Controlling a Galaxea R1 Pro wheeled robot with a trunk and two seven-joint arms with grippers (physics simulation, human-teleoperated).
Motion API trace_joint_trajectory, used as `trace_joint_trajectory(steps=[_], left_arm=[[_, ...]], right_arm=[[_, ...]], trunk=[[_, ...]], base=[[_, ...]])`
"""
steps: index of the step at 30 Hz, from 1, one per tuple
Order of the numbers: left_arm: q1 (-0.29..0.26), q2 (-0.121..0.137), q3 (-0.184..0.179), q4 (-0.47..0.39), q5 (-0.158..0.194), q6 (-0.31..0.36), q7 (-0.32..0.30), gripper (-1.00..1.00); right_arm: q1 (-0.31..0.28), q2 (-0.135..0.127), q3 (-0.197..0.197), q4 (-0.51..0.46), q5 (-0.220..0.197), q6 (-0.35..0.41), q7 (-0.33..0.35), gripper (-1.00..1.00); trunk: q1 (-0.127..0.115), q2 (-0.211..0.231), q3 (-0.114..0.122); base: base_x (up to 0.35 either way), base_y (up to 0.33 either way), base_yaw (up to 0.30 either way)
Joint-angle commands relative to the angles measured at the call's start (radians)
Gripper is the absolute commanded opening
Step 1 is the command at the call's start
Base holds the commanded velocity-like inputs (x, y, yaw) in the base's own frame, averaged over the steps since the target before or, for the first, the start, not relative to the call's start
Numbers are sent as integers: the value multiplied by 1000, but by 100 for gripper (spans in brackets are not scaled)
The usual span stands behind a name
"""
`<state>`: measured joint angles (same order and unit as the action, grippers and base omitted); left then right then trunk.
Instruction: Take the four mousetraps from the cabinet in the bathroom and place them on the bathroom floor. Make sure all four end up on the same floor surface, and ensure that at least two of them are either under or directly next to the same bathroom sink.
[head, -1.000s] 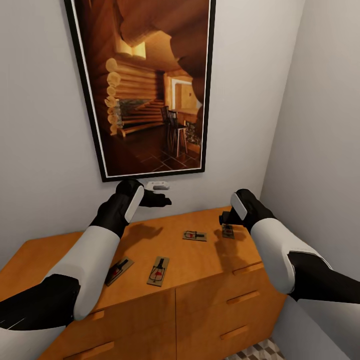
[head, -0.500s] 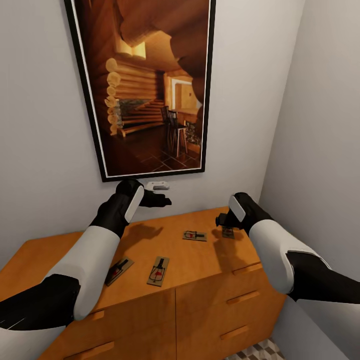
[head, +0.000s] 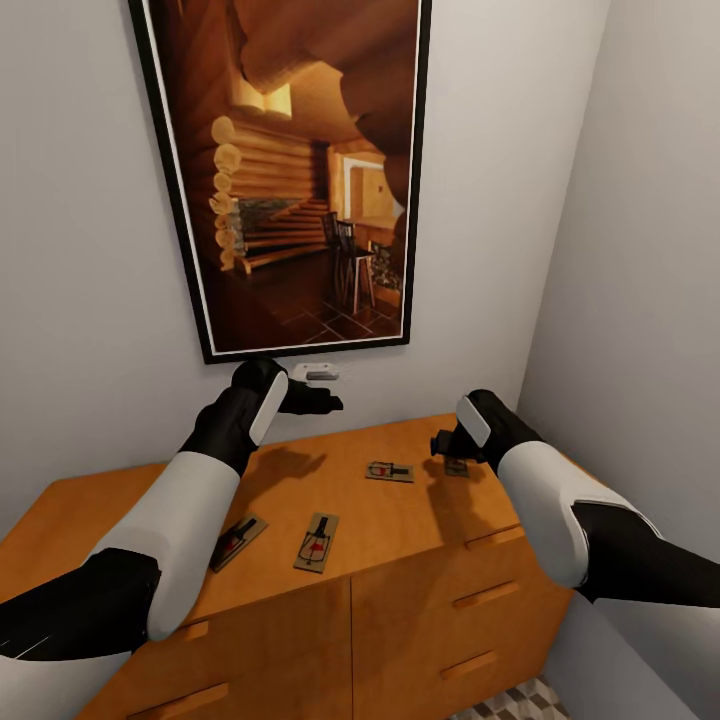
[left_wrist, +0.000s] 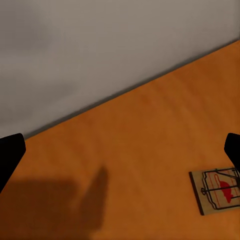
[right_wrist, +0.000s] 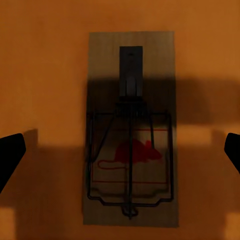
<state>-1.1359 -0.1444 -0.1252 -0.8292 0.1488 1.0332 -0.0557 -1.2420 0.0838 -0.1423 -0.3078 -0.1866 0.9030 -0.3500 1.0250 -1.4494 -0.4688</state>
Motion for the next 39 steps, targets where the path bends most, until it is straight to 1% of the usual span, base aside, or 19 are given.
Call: trace_joint_trajectory(steps=[1, 28, 39], left_arm=[[-1, 0, -1, -1, 1, 4, 0, 100], [-1, 0, -1, 0, 2, 4, -1, 100], [-1, 0, -1, 1, 2, 4, -1, 100]], right_arm=[[-1, 1, -4, -1, -11, 0, -10, 100], [-1, -5, -4, 2, -11, -5, -10, 100], [-1, -4, 2, 0, 0, -3, -11, 100]], trunk=[[0, -1, -1], [0, -1, -1], [0, -1, -1]], base=[[0, 0, 0], [0, 0, 0], [0, 0, 0]])
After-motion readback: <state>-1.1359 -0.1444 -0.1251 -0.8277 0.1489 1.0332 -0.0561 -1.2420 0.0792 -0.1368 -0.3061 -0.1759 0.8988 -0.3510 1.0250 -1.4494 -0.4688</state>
